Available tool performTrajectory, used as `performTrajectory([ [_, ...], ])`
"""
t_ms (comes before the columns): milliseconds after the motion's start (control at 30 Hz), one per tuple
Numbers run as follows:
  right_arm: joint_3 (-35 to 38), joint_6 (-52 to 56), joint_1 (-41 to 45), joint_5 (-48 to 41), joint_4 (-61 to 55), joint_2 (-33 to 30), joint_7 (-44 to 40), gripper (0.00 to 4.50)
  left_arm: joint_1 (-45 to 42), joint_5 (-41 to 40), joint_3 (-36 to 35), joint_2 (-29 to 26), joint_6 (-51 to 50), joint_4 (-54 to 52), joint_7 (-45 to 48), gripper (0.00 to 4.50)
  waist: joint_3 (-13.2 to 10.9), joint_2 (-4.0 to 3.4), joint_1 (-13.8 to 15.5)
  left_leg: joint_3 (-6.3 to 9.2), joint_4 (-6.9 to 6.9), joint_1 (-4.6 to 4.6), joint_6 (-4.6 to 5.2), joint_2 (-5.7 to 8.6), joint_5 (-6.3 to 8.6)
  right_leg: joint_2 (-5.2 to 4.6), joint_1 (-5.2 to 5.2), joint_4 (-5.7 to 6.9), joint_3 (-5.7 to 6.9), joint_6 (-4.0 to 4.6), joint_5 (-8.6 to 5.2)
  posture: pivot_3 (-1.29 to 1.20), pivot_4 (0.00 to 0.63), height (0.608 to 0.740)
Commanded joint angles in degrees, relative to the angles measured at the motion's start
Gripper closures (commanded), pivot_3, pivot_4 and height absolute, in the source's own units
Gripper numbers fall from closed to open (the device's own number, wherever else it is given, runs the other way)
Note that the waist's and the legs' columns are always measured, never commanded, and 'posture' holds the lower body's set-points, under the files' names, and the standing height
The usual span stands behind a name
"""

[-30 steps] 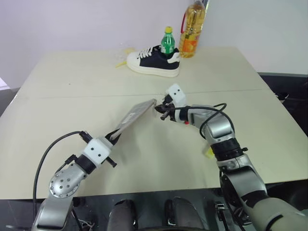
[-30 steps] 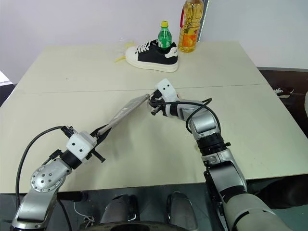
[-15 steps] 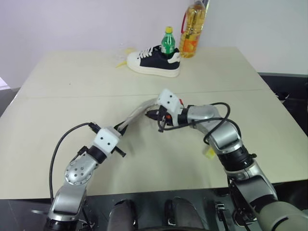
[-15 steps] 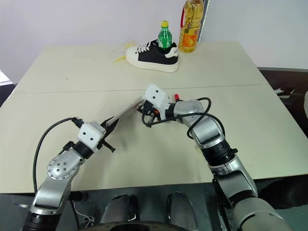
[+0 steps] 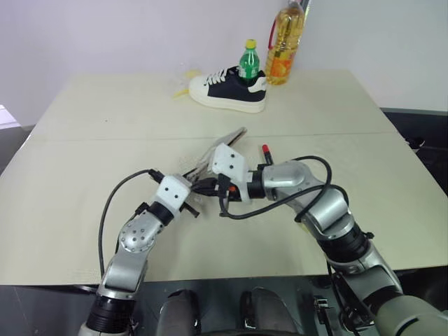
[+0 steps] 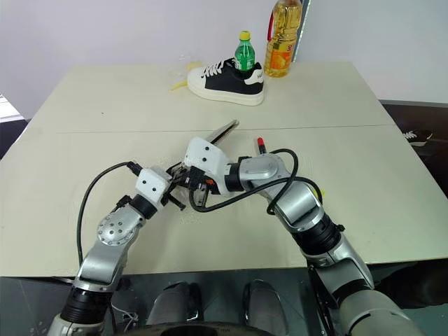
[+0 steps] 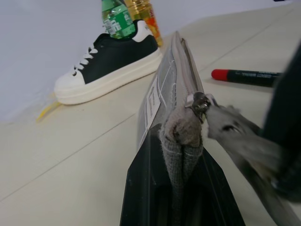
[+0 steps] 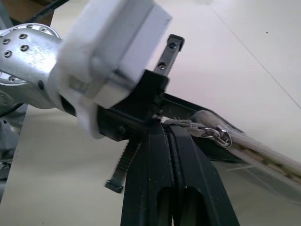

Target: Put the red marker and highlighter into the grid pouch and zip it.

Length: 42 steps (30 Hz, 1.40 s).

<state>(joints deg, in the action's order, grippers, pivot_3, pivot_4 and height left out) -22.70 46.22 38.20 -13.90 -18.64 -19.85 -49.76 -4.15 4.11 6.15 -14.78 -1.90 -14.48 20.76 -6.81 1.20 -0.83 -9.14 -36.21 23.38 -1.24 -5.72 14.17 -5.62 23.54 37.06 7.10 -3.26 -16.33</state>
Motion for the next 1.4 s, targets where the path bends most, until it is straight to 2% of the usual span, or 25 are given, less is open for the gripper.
performTrajectory([
  [33, 1.4, -0.7, 0.9, -2.2, -1.8, -0.9, -1.4, 4.23, -0.9, 0.5, -0.1, 0.0, 1.1, -0.7, -1.0, 4.5, 0.0, 0.0, 0.0, 0.0, 0.0, 0.0, 0.0, 0.0, 0.0, 0.0, 0.0, 0.0, 0.0, 0.0, 0.0, 0.0, 0.15, 0.705],
  [133, 4.7, -0.2, 1.4, -3.0, -0.2, -4.1, -2.2, 3.24, 0.2, 0.4, -1.1, -0.9, 1.5, -1.2, -0.9, 4.5, 0.0, 0.0, 0.0, 0.0, 0.01, 0.0, 0.0, 0.0, 0.0, 0.0, 0.0, 0.0, 0.0, 0.0, 0.0, 0.0, 0.15, 0.705],
  [267, 10.6, 0.8, 2.6, 0.7, 9.2, -10.6, 2.8, 1.2, 2.6, -2.6, -4.0, -3.8, 2.3, -2.9, 1.4, 4.5, 0.0, 0.01, 0.1, 0.0, -0.01, -0.01, 0.0, 0.01, 0.0, -0.03, -0.02, -0.04, 0.0, 0.0, 0.0, 0.0, 0.15, 0.705],
  [367, 12.0, 1.8, 3.6, 4.0, 16.8, -11.3, 8.7, 1.2, 3.2, -5.0, -5.1, -5.4, 2.0, -3.3, 3.2, 4.5, 0.0, 0.01, 0.0, -0.01, 0.0, -0.01, 0.0, 0.02, 0.0, -0.04, -0.01, -0.03, 0.0, 0.01, -0.01, 0.0, 0.15, 0.705],
  [533, 16.9, 6.6, 5.4, 7.2, 27.5, -6.9, 20.6, 1.2, 3.5, -7.8, -5.7, -7.5, 1.2, -4.1, 6.3, 4.5, 0.0, -0.04, -0.2, -0.06, 0.07, -0.03, -0.01, -0.02, -0.01, 0.05, 0.05, 0.02, 0.0, 0.01, 0.0, 0.0, 0.15, 0.705],
  [767, 20.3, 13.0, 4.9, 5.1, 31.3, -1.7, 24.5, 1.2, 2.8, -8.2, -5.8, -8.1, 1.2, -3.4, 6.8, 4.5, 0.0, -0.06, -0.1, -0.09, 0.05, -0.01, -0.01, -0.01, -0.01, 0.02, 0.02, 0.01, 0.0, 0.0, 0.0, 0.0, 0.15, 0.705],
  [800, 20.4, 13.4, 4.8, 5.0, 31.4, -1.4, 24.8, 1.71, 2.6, -8.1, -5.7, -8.1, 1.2, -3.2, 6.8, 4.5, 0.0, -0.06, -0.1, -0.08, 0.05, -0.01, -0.01, -0.01, -0.01, 0.02, 0.02, 0.01, -0.01, 0.0, 0.0, 0.0, 0.15, 0.705],
  [833, 20.6, 13.9, 4.6, 4.9, 31.2, -1.1, 25.1, 1.98, 2.5, -8.0, -5.8, -8.2, 1.3, -3.0, 6.8, 4.5, 0.0, -0.05, -0.1, -0.07, 0.05, -0.01, -0.01, -0.01, -0.01, 0.02, 0.02, 0.01, 0.0, 0.0, 0.0, 0.0, 0.15, 0.705],
  [967, 19.8, 12.2, 4.5, 5.4, 30.0, -1.1, 25.5, 4.03, 1.4, -8.1, -6.4, -7.9, 1.7, -2.1, 6.2, 4.5, 0.0, -0.04, -0.2, -0.07, 0.05, -0.01, -0.01, -0.01, -0.01, 0.02, 0.01, 0.01, 0.0, 0.0, 0.0, 0.0, 0.15, 0.705],
  [1000, 18.3, 10.1, 4.5, 6.1, 29.1, -2.1, 24.5, 4.21, 1.2, -8.4, -6.5, -7.8, 1.6, -2.1, 6.2, 4.5, 0.0, -0.05, -0.2, -0.06, 0.05, -0.02, -0.01, -0.01, -0.01, 0.02, 0.01, 0.01, 0.0, 0.0, 0.0, 0.0, 0.15, 0.705],
  [1133, 8.8, -9.0, 2.7, 12.7, 22.6, -10.6, 16.0, 4.2, 1.4, -10.0, -7.2, -7.9, 1.1, -2.6, 7.0, 4.5, -0.1, -0.19, -0.2, -0.06, 0.06, 0.0, -0.01, 0.0, -0.01, 0.02, 0.03, -0.01, 0.0, -0.01, 0.0, 0.0, 0.15, 0.705],
  [1200, 6.6, -19.3, 2.0, 14.5, 20.2, -14.4, 11.6, 4.2, 1.7, -11.0, -7.5, -8.5, 0.8, -2.9, 7.8, 4.5, -0.2, -0.23, -0.1, -0.06, 0.08, 0.01, -0.01, 0.01, -0.01, 0.02, 0.03, -0.05, -0.01, -0.03, -0.01, 0.0, 0.15, 0.705],
  [1400, 7.3, -28.8, 2.9, 15.5, 19.6, -16.5, 7.0, 4.2, 1.6, -12.3, -7.8, -9.4, 0.6, -2.8, 9.2, 4.5, -0.2, -0.19, -0.2, -0.07, 0.06, -0.07, -0.02, -0.01, -0.01, 0.04, -0.03, -0.01, -0.01, -0.06, -0.02, 0.0, 0.15, 0.705],
])
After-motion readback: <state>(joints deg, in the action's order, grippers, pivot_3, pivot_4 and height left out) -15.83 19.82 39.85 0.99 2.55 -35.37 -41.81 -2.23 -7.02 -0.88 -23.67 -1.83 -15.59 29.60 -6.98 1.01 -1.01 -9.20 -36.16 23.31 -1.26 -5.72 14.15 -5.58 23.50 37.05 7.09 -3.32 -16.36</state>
